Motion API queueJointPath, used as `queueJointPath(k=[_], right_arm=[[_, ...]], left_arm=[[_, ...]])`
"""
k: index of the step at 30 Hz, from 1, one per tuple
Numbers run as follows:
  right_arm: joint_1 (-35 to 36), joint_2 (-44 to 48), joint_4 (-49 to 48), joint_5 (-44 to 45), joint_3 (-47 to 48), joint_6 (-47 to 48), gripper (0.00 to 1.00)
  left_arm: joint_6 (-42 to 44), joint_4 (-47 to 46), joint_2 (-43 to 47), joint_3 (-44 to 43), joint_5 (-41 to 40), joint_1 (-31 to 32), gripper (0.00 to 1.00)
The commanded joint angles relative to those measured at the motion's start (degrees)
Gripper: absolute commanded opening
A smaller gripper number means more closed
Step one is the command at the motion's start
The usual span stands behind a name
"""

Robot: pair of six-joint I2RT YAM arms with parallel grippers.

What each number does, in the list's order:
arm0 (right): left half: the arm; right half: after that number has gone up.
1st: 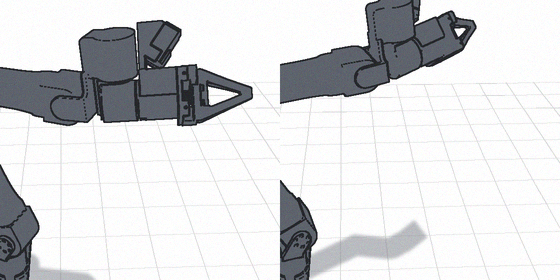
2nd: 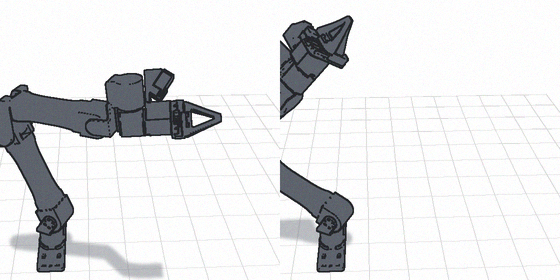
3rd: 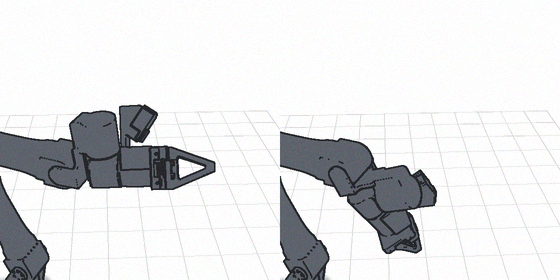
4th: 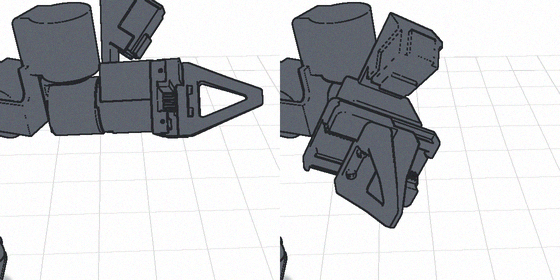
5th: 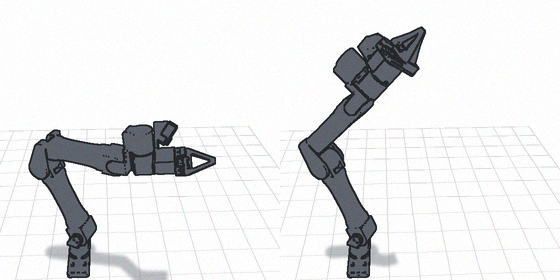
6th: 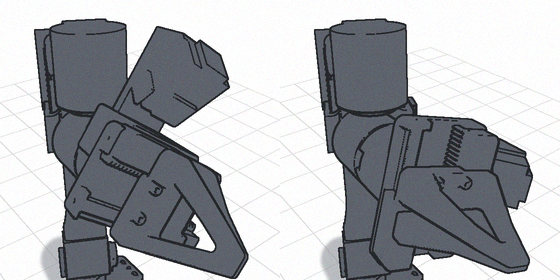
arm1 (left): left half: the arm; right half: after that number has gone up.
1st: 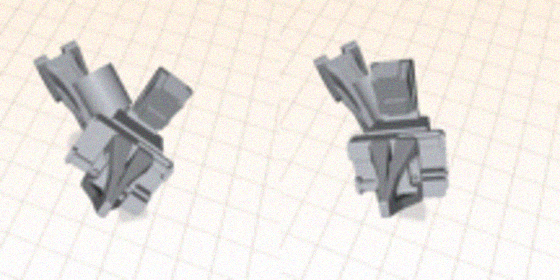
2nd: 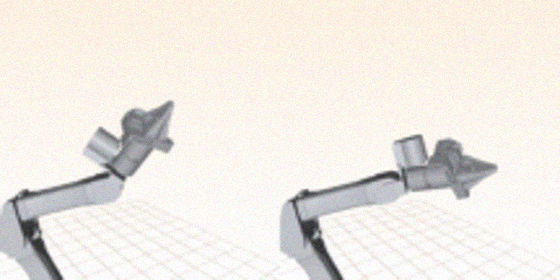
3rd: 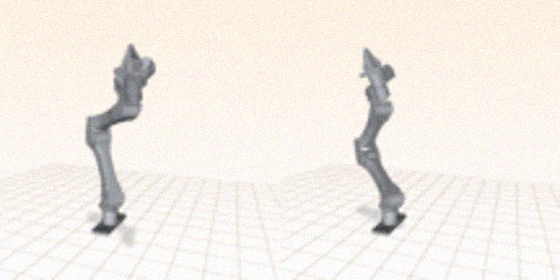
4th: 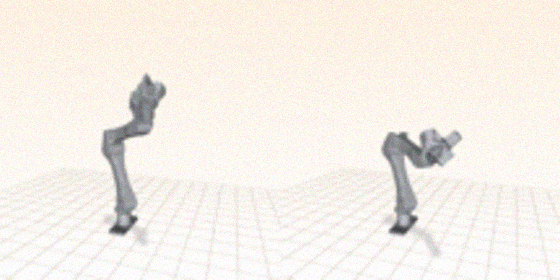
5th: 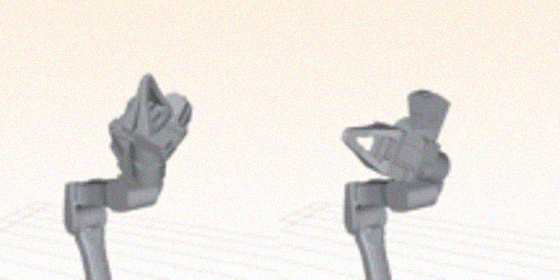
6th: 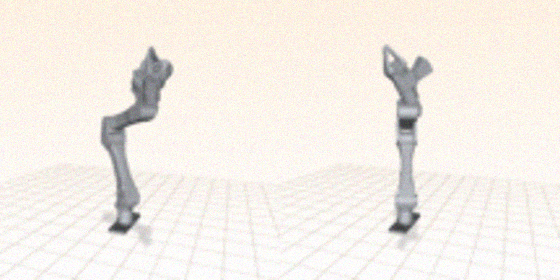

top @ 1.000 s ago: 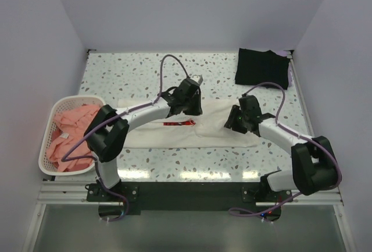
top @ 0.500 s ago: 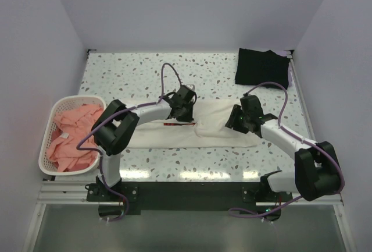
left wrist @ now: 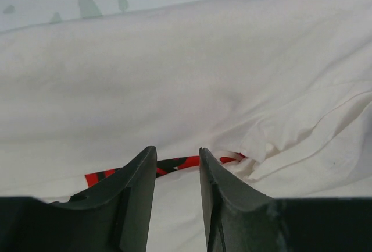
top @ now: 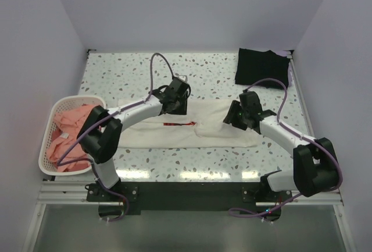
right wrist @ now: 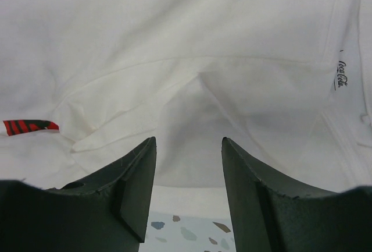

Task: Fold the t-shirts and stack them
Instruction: Fold the tshirt

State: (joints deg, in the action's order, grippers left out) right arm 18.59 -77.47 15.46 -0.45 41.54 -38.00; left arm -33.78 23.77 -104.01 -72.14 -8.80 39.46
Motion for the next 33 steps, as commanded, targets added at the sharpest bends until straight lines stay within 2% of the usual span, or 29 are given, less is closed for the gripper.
queueJointPath(k=[1, 3, 4, 7, 13, 23, 27, 33], right_arm=[[0.0, -0.9, -0.3, 1.9, 3.5, -1.3, 0.53], [0.0, -1.6, -0.3, 1.9, 4.2, -1.5, 0.54], [0.3, -2.3, -0.2, 2.1, 4.9, -1.5, 0.54], [1.3, -3.6, -0.4, 2.8, 5.7, -1.6, 0.55], [3.4, -6.5, -2.8, 3.3, 5.0, -3.1, 0.56], [4.3, -18.5, -3.6, 5.5, 10.0, -2.1, 0.57], [4.2, -23.4, -2.3, 5.5, 14.2, -0.7, 0.57], [4.7, -31.9, 2.2, 5.0, 25.8, 2.3, 0.57]], left_arm=[[2.5, 4.4, 7.3, -1.3, -5.6, -0.6, 0.4], [2.9, 5.4, 9.5, 1.6, -6.8, -0.6, 0.35], [3.1, 6.0, 10.2, 3.0, -7.4, -0.7, 0.29], [3.5, 5.9, 12.8, 8.4, -7.7, -0.6, 0.17], [3.0, 4.8, 13.9, 15.5, -7.2, -0.6, 0.09], [-0.5, 0.4, 4.3, 19.2, -8.9, 0.7, 0.08], [-1.6, 2.9, 5.6, 20.8, -10.3, 3.2, 0.08], [-5.9, 5.8, 9.3, 22.4, -7.4, 9.0, 0.08]])
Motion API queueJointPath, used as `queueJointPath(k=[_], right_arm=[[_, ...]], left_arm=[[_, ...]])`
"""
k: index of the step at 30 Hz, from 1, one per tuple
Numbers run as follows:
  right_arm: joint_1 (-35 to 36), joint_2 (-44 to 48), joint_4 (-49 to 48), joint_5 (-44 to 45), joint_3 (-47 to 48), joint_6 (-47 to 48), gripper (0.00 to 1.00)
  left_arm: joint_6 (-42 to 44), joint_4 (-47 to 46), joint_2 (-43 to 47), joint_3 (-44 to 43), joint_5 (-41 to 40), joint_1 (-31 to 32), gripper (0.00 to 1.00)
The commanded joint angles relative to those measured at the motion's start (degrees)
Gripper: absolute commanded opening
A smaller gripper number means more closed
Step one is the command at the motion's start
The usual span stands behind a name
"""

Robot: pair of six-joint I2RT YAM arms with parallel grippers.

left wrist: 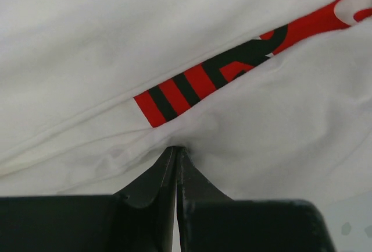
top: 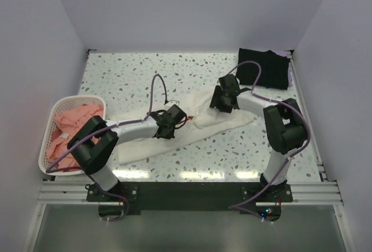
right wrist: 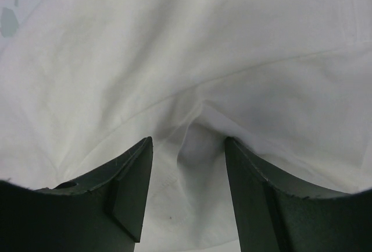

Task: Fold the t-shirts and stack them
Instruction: Fold the tshirt

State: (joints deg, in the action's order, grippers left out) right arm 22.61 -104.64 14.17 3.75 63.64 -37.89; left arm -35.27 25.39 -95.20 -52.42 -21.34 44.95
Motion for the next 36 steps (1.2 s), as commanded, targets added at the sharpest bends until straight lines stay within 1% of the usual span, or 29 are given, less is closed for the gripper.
queueJointPath(k=[1, 3, 4, 5, 6, 9, 10, 11, 12, 13, 14, 15, 17, 18, 20, 22, 24, 26, 27, 28, 29, 30, 31, 36], right_arm=[[0.9, -7.3, 4.3, 0.9, 7.2, 3.2, 0.57], [1.5, -9.9, 7.2, 0.8, 11.2, 4.6, 0.57], [1.7, -12.8, 8.3, 1.1, 15.5, 6.1, 0.57], [2.3, -14.3, 9.4, 1.3, 17.7, 7.0, 0.57], [2.6, -16.0, 12.0, 1.7, 22.6, 9.0, 0.57], [3.4, -23.0, 16.5, 2.9, 30.2, 12.2, 0.59], [3.4, -24.7, 17.7, 2.8, 35.3, 14.4, 0.59], [3.4, -28.8, 19.2, 3.3, 38.1, 15.4, 0.59], [3.4, -30.8, 22.1, 4.2, 40.9, 16.4, 0.59], [3.3, -33.1, 23.6, 4.2, 47.0, 18.6, 0.59], [3.4, -35.0, 25.4, 4.2, 50.2, 19.7, 0.59], [3.4, -38.7, 28.0, 4.4, 56.2, 20.6, 0.59], [3.4, -41.6, 29.3, 4.1, 61.3, 23.4, 0.62], [3.2, -44.7, 30.5, 4.1, 66.3, 24.2, 0.63], [3.1, -47.2, 31.4, 4.2, 70.8, 26.4, 0.64], [3.0, -49.2, 30.3, 4.0, 74.4, 28.1, 0.68], [2.5, -49.3, 25.8, 3.1, 75.0, 29.5, 0.72], [1.7, -51.2, 26.3, 1.6, 78.6, 29.8, 0.73], [1.6, -50.8, 23.9, 1.4, 78.7, 30.1, 0.75], [1.6, -49.5, 23.1, 0.7, 78.3, 30.2, 0.82], [1.4, -48.7, 22.3, 0.0, 78.3, 30.3, 0.84], [1.4, -47.7, 21.0, 0.1, 78.0, 30.3, 0.86], [1.3, -46.8, 20.6, 0.0, 78.1, 30.3, 0.9], [1.2, -37.4, 19.2, 1.1, 75.1, 30.0, 0.95]], left_arm=[[-5.2, 4.5, 0.8, 2.9, 5.6, 4.5, 0.08], [-7.4, 4.8, 1.4, 3.1, 7.1, 7.2, 0.08], [-8.3, 4.8, 1.8, 3.6, 7.6, 8.1, 0.08], [-10.0, 4.7, 2.1, 3.8, 8.8, 9.9, 0.08], [-10.5, 3.7, 2.3, 4.0, 9.6, 10.5, 0.08], [-12.8, 1.6, 1.9, 3.8, 11.9, 13.1, 0.08], [-13.2, 1.1, 1.8, 3.1, 12.2, 13.5, 0.08], [-13.9, 0.6, 1.2, 2.7, 12.5, 13.7, 0.08], [-14.3, -0.3, 0.9, 2.2, 12.9, 13.7, 0.08], [-14.5, -0.9, 0.5, 0.9, 13.1, 13.7, 0.08], [-14.8, -1.4, -0.2, 0.1, 13.1, 13.8, 0.09], [-15.1, -2.1, -0.8, -0.7, 13.1, 13.6, 0.1], [-15.4, -3.4, -2.8, -3.8, 14.2, 12.9, 0.1], [-15.4, -4.7, -3.5, -4.9, 15.4, 12.5, 0.11], [-16.0, -7.5, -5.6, -7.6, 18.5, 10.9, 0.13], [-16.2, -9.9, -7.1, -9.5, 21.0, 9.3, 0.13], [-16.6, -13.8, -9.0, -10.9, 24.3, 6.7, 0.13], [-16.3, -16.5, -11.1, -12.3, 26.8, 4.5, 0.14], [-16.2, -18.1, -11.8, -13.1, 28.8, 4.0, 0.14], [-15.9, -18.6, -12.2, -14.9, 29.6, 3.7, 0.15], [-14.8, -18.4, -12.5, -15.9, 30.6, 3.2, 0.16], [-14.0, -18.2, -12.2, -16.7, 30.5, 3.2, 0.18], [-13.3, -17.8, -11.7, -17.7, 30.0, 3.0, 0.19], [-8.3, -13.8, -5.5, -17.1, 26.5, 2.2, 0.28]])
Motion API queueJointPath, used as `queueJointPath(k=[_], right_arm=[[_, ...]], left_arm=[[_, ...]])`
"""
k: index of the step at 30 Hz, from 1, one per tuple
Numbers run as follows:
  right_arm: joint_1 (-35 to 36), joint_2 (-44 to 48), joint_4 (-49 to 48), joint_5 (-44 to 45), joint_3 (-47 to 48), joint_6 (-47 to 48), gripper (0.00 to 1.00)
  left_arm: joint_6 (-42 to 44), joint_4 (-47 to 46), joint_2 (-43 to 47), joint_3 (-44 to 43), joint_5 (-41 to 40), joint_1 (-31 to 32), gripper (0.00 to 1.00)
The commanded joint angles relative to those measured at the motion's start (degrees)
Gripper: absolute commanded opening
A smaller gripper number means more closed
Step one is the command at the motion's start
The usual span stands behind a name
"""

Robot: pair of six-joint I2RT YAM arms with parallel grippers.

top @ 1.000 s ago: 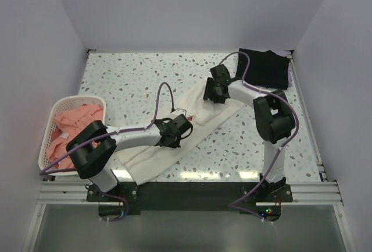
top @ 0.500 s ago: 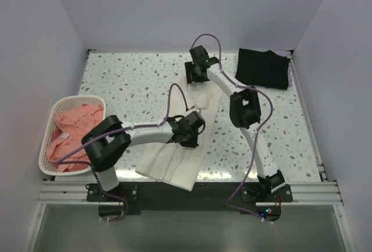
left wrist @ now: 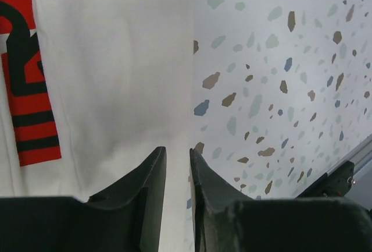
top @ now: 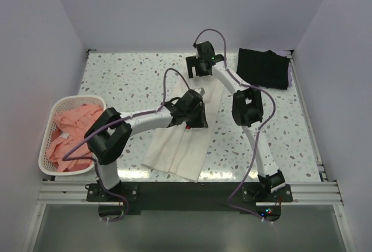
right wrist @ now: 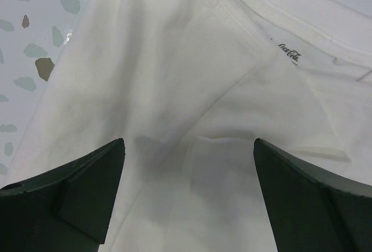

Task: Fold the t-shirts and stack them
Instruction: Fold the tshirt

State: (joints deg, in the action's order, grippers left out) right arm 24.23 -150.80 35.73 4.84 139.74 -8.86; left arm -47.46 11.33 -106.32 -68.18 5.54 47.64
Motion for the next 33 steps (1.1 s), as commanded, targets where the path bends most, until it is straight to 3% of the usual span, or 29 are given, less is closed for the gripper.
queueJointPath(k=[1, 4, 8, 15, 17, 22, 33], right_arm=[[-0.4, 10.0, -2.2, 0.3, -1.7, 0.7, 0.96], [-0.6, 15.4, -0.2, 1.2, -5.5, -1.1, 0.97], [-0.7, 23.3, -0.3, 1.9, -15.6, -5.4, 0.95], [-0.4, 33.9, -7.9, -0.9, -40.9, -13.7, 0.58], [0.0, 35.5, -10.1, -0.5, -45.9, -14.4, 0.54], [0.3, 32.6, -10.2, -1.0, -48.6, -14.8, 0.4], [-0.1, 18.5, -5.7, 0.2, -36.4, -12.3, 0.37]], left_arm=[[4.5, 1.4, 7.7, -0.7, -1.4, -0.5, 0.29], [6.2, 5.0, 11.7, 3.0, -4.8, -0.4, 0.29], [8.6, 8.4, 15.8, 8.5, -6.7, -0.1, 0.2], [10.1, 9.0, 18.7, 15.8, -9.2, 5.0, 0.1], [9.9, 9.4, 18.1, 16.1, -10.5, 7.0, 0.06], [7.7, 7.6, 16.1, 17.9, -10.3, 8.6, 0.02], [4.0, 0.4, 8.2, 14.7, -5.8, 8.9, 0.0]])
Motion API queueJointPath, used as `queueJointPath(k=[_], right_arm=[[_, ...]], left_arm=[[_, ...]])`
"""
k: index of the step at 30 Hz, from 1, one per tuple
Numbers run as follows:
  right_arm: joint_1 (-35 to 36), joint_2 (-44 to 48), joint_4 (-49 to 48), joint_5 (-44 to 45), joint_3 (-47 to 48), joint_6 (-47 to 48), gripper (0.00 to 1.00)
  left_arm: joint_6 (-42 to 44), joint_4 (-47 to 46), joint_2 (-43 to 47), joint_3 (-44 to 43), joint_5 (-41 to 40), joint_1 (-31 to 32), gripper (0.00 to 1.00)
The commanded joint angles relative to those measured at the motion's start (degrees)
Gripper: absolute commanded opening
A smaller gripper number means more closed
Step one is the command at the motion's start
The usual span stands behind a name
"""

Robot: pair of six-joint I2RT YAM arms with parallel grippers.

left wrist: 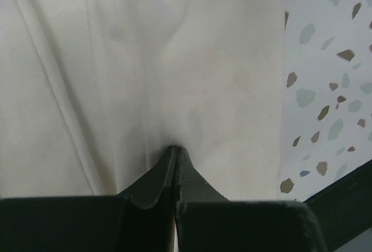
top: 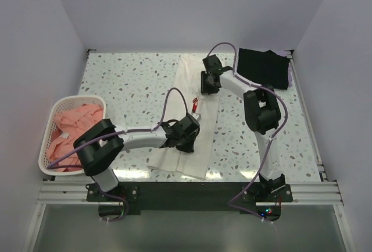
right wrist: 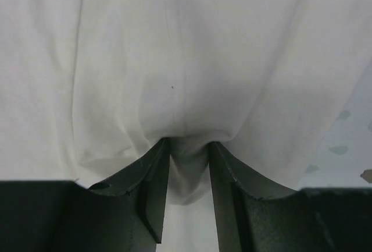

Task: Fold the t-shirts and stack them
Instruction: Fold the tshirt

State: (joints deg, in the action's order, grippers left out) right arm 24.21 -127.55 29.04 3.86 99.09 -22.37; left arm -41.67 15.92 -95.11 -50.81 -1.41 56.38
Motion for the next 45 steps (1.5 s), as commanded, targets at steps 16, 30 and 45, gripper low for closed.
queueJointPath(k=[16, 30, 45], right_arm=[[-1.9, -10.5, 7.9, -2.4, 29.1, 7.3, 0.7], [2.3, 29.5, -7.0, -4.3, -19.7, -3.6, 0.7], [22.4, 51.8, -10.2, -3.6, -50.9, -11.6, 0.65]], left_arm=[[-0.7, -4.6, -6.5, -15.9, 5.5, -4.8, 0.2], [-1.3, -4.9, 6.4, -6.0, 3.6, -23.9, 0.25], [-0.1, -9.5, -13.5, -17.9, 4.8, -31.2, 0.22]])
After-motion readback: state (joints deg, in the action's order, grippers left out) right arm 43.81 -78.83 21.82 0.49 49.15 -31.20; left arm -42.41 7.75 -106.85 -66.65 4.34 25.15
